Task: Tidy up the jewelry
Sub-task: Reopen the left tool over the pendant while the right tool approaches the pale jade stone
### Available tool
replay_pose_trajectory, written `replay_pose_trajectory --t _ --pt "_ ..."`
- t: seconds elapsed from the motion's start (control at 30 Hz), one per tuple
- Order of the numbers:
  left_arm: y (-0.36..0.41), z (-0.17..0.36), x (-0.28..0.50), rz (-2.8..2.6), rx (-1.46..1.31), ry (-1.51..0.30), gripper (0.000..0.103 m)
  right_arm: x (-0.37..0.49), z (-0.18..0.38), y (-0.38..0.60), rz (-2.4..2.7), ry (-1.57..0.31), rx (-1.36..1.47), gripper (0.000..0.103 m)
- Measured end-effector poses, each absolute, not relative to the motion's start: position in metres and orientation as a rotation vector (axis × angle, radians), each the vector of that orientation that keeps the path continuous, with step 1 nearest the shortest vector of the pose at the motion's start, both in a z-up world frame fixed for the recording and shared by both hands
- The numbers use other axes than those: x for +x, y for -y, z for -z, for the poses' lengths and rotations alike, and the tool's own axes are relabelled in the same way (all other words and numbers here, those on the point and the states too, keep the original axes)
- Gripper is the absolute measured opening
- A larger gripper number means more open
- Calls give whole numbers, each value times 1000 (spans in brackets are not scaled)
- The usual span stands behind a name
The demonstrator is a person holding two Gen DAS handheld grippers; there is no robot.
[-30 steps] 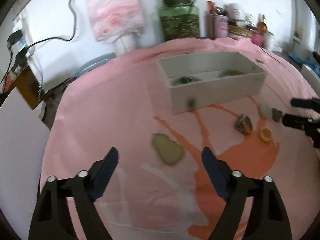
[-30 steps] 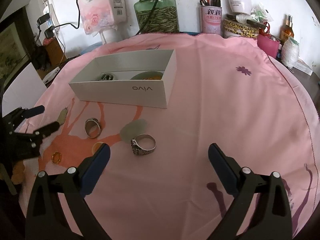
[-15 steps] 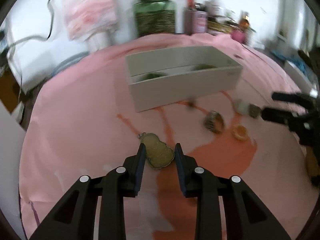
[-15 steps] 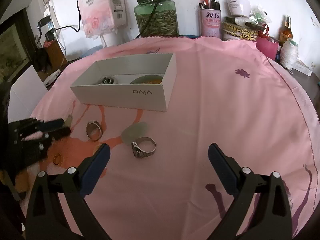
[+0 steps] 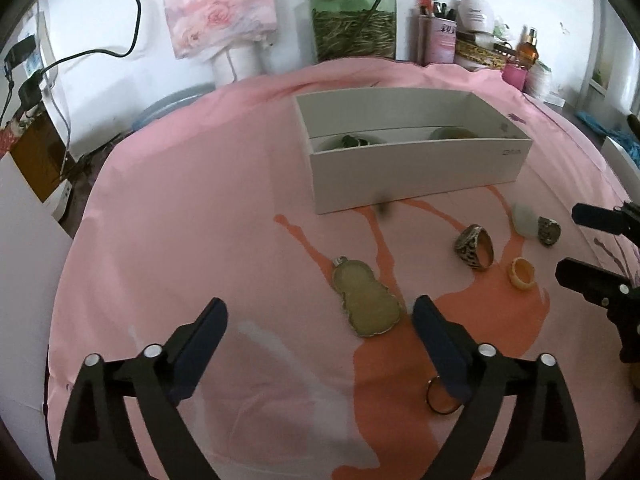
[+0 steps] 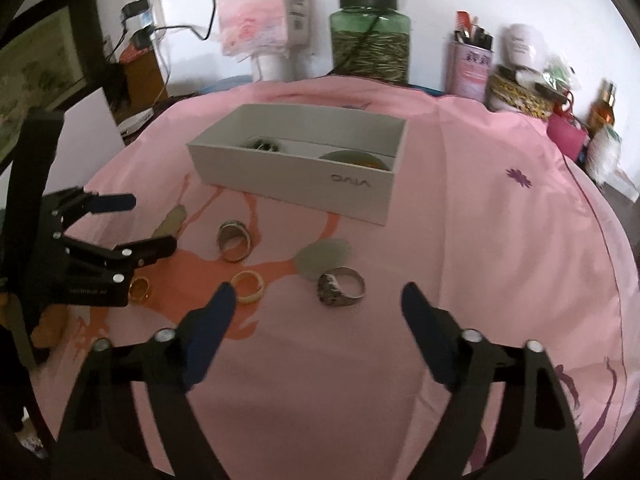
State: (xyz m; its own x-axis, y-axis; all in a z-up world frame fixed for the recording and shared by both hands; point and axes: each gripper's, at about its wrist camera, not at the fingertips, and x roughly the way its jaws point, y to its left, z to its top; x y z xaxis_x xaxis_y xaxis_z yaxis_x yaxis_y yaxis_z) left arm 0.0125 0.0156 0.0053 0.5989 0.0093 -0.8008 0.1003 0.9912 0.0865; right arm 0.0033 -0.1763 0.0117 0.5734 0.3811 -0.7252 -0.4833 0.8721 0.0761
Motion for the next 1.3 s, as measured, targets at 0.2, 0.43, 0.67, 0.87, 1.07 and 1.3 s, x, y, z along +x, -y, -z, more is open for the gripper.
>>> replay_pose_trajectory --t 0.2,0.43,0.67,0.87,1.07,1.3 --pt "-12 -5 12 33 150 -920 97 5 -9 176 -510 -831 -132 63" --pt "-13 -5 13 33 143 -923 97 14 -8 173 -578 -850 -108 58" --pt "-16 -5 14 40 119 -933 98 0 -14 174 -667 -860 -128 53" --pt "-16 -5 13 38 128 -929 98 5 -13 183 -597 -863 -113 53" --pt "-15 -5 12 34 140 -924 98 7 -10 183 -569 -850 -131 53" --pt "-8 -6 8 30 189 -905 97 8 -8 183 -557 -857 -132 53"
